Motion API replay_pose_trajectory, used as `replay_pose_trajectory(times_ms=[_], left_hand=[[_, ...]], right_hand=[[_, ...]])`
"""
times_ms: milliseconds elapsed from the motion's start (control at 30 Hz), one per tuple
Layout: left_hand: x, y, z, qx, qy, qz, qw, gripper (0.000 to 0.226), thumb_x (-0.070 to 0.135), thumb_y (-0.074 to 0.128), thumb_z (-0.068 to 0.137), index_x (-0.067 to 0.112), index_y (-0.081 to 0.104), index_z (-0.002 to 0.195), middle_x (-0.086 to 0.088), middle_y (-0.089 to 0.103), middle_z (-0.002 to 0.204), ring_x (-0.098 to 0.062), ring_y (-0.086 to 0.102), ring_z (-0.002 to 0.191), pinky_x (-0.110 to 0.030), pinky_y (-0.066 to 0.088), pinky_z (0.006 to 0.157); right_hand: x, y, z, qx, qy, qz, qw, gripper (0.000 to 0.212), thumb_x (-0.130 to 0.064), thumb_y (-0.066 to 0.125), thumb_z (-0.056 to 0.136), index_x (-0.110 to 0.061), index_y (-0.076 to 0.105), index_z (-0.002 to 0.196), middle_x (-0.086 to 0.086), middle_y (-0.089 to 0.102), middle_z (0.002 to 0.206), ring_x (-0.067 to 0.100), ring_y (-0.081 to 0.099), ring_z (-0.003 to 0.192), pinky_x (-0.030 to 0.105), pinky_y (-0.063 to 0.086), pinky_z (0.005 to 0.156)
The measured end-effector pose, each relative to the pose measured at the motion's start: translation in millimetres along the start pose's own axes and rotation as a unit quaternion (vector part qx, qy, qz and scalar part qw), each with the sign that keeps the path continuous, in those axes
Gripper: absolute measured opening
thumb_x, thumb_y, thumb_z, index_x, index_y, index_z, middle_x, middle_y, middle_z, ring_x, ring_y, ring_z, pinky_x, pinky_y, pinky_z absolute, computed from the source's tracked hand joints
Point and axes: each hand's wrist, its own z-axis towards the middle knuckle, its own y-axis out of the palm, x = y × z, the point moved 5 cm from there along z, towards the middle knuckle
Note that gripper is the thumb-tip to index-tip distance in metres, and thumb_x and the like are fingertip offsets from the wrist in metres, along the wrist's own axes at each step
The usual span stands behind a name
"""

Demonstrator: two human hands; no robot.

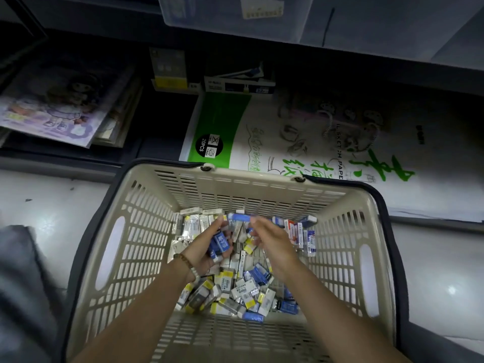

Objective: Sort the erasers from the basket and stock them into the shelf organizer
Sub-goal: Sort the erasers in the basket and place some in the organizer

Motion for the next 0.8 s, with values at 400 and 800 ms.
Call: replay_pose_trajectory(times_ms=[400,800], left_hand=[[-29,-40,-13,0.045,-0.058,0.091,0.993,0.017,0.021,0.060,0.090,0.007,0.066,0.082,-0.006,0.070,0.065,-0.014,0.068,0.053,-0.026,0.055,0.046],[-39,-36,-8,0.015,-0.075,0.157,0.985,0.021,0.025,0.062,0.089,0.007,0.066,0.098,-0.006,0.069,0.078,-0.023,0.067,0.077,-0.023,0.053,0.047]], right_hand=[[76,-42,-15,-0.008,0.072,-0.277,0.958,0.037,-0.018,0.070,0.084,-0.005,0.063,0.118,0.013,0.061,0.123,0.025,0.058,0.113,0.030,0.046,0.095],[75,-19,-20,0.005,0.061,-0.300,0.952,0.031,-0.019,0.073,0.081,-0.002,0.062,0.105,0.015,0.065,0.111,0.024,0.062,0.090,0.031,0.052,0.079]])
